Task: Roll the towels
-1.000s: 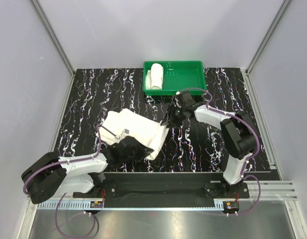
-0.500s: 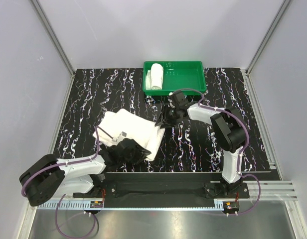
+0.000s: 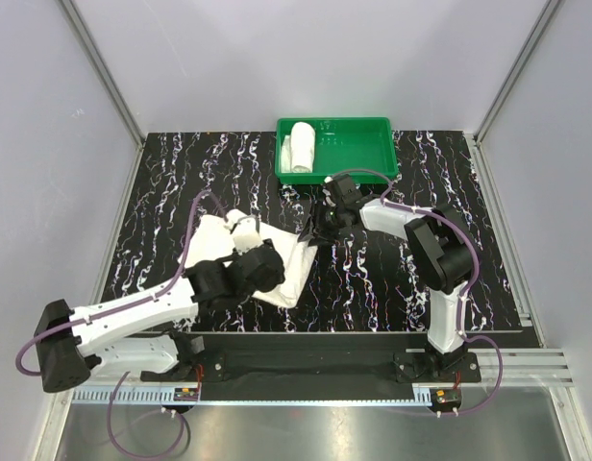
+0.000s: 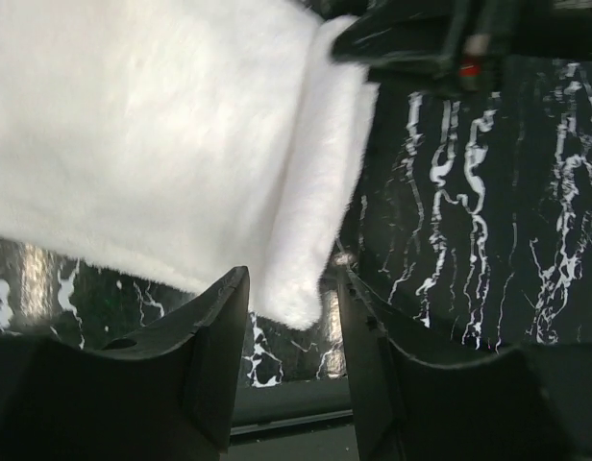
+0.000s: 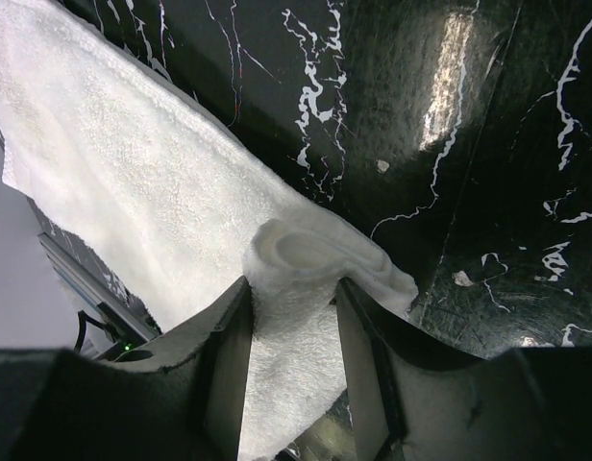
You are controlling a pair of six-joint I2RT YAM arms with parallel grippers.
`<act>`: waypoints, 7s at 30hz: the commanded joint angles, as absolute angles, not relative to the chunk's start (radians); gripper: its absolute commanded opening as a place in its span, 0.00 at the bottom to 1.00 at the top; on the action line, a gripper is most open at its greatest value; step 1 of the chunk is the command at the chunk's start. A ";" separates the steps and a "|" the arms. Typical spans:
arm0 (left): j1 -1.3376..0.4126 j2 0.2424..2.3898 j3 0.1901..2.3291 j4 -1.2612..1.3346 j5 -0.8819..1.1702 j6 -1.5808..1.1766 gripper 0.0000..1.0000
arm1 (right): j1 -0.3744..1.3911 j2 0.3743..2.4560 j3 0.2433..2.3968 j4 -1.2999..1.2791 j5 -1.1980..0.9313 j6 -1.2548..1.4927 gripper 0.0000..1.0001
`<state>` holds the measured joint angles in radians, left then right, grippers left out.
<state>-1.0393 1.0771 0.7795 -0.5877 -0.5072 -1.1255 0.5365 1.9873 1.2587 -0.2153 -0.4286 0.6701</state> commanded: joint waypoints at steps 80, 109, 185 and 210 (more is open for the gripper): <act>-1.027 1.304 0.673 -0.311 -0.449 -0.847 0.51 | 0.650 1.803 0.819 0.174 -0.370 0.804 0.32; -1.365 1.835 1.117 -0.624 -0.723 -0.611 0.66 | 0.634 1.686 1.000 -0.311 -0.216 0.621 0.31; -0.614 1.891 0.175 1.336 0.601 -1.655 0.00 | 0.551 1.749 0.555 0.587 -0.592 0.897 0.70; -0.783 1.125 0.657 -0.426 -0.200 -0.815 0.59 | 0.577 1.644 0.834 -0.155 -0.344 0.651 0.34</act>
<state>-0.6727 1.1923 0.5488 -0.1829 0.1074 -0.9684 0.5697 1.6798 0.7696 0.0704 -0.4686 0.7425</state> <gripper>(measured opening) 0.584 0.430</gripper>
